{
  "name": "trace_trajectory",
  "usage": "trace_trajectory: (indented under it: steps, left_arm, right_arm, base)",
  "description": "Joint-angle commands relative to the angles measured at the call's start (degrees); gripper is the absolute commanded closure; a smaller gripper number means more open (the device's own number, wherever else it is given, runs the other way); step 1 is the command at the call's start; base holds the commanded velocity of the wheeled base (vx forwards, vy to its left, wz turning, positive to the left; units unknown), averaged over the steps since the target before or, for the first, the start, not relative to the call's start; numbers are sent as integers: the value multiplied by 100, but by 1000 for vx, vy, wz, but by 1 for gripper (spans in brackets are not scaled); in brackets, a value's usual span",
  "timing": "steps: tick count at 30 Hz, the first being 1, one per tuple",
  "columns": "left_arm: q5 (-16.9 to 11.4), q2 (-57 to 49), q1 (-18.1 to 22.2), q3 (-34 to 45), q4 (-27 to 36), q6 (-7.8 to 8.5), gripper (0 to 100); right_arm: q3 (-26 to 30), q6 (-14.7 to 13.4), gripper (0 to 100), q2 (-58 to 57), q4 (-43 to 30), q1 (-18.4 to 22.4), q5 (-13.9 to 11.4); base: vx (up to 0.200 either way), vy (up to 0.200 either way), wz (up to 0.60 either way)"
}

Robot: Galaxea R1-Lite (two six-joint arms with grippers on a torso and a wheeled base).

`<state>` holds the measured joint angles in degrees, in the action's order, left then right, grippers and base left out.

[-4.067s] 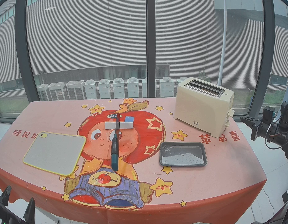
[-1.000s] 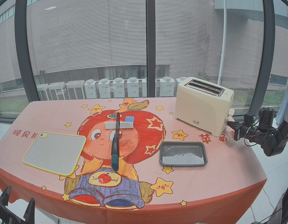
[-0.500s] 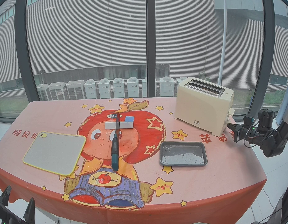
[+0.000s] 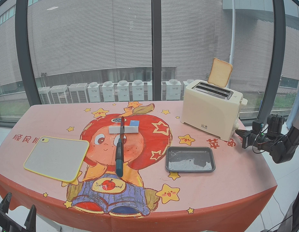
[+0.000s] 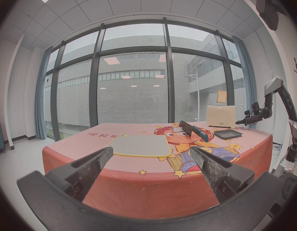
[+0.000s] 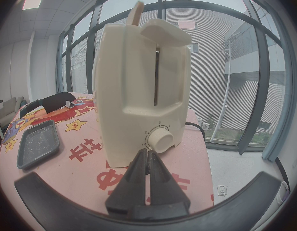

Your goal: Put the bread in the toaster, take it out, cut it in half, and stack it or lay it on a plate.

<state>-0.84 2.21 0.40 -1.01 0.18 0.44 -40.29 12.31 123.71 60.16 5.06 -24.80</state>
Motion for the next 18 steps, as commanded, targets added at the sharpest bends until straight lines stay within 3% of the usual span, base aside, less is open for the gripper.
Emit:
trace_trajectory:
  steps: [1, 18]
  left_arm:
    - [-4, 8, 4, 101, -1, 0, 0]
    - [5, 8, 4, 101, -1, 0, 0]
  right_arm:
    - [21, 8, 100, 22, 13, -23, -8]
    - [109, 8, 100, -189, 40, 4, -34]
  base:
    - [0, 0, 0]
    - [0, 0, 0]
